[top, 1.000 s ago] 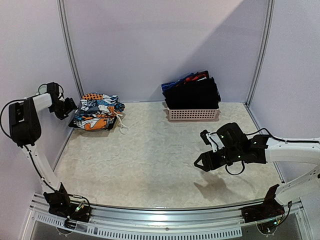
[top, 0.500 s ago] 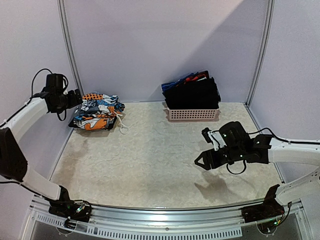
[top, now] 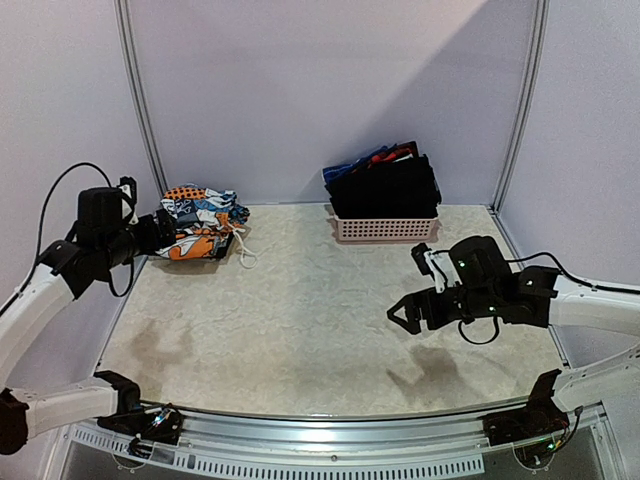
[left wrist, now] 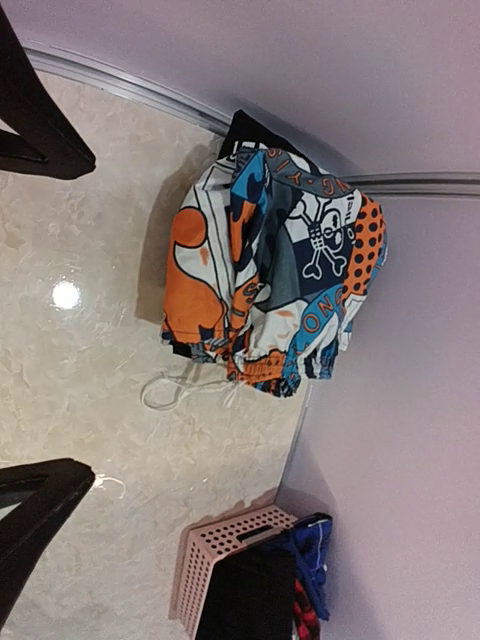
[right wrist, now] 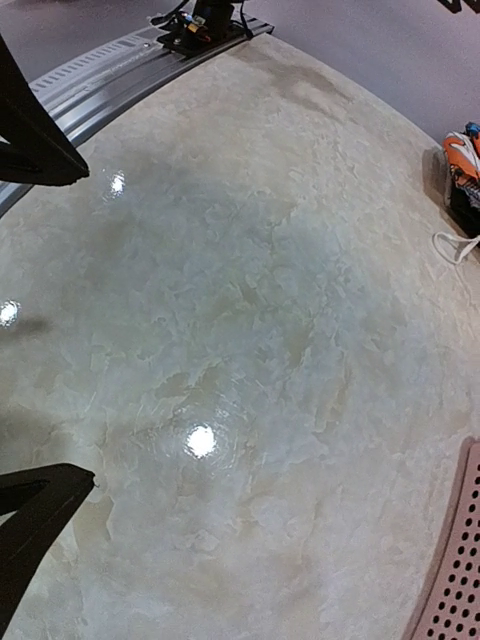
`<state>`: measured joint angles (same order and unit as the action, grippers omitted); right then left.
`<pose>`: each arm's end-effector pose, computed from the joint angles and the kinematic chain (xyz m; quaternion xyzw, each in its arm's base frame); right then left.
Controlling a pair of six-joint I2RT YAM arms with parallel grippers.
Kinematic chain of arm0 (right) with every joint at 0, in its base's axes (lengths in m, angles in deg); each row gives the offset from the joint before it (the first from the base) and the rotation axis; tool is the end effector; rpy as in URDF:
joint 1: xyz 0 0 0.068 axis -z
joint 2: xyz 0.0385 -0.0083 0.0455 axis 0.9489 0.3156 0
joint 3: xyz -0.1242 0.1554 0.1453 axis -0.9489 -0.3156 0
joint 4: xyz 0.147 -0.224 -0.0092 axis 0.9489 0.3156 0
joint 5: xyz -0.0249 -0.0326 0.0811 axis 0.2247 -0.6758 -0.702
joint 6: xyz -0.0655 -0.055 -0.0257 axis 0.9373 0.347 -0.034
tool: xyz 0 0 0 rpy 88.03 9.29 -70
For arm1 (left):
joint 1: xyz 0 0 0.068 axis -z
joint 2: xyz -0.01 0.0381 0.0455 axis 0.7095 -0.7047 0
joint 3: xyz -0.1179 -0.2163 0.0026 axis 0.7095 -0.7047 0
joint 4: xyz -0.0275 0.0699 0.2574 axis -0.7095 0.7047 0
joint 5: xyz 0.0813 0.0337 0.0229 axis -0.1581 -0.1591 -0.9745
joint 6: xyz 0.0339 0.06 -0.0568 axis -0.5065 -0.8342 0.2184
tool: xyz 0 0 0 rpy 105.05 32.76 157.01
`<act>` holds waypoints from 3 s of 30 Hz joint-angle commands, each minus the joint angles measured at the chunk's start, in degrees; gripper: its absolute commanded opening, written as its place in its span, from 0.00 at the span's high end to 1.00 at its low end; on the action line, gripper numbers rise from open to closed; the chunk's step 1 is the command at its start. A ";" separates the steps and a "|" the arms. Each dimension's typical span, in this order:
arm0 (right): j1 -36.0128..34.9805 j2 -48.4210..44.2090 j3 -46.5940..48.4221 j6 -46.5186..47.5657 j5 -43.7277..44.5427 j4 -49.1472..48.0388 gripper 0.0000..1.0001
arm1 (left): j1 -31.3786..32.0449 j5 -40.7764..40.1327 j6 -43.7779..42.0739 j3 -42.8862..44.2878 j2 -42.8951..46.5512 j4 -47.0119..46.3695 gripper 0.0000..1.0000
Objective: Fold and stack the mixed laundry pile
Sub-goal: Adjust the square-folded shorts at the corner of the board.
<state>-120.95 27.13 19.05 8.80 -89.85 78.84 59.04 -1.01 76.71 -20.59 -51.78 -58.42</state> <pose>0.1863 0.2225 0.1807 -0.1895 0.8917 0.2686 0.3111 0.2620 -0.0444 0.2818 -0.1349 0.8373 -0.0658 0.5257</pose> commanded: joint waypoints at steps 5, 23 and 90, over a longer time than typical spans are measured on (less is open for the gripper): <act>-0.25 -1.60 3.11 -0.29 6.68 1.15 0.01 | 9.75 -4.69 2.38 -8.38 9.23 3.04 0.01; 0.16 1.45 11.34 -6.06 23.57 -0.85 0.01 | 19.72 -5.82 6.35 -19.20 18.47 6.92 0.00; 1.45 -0.06 0.46 -5.41 16.13 -4.47 0.01 | 6.46 -11.76 -8.42 24.73 -58.13 -11.14 0.29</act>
<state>-119.79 28.09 20.54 3.40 -74.10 74.68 63.06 -6.84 74.88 2.71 -110.95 -74.26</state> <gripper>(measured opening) 0.988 0.666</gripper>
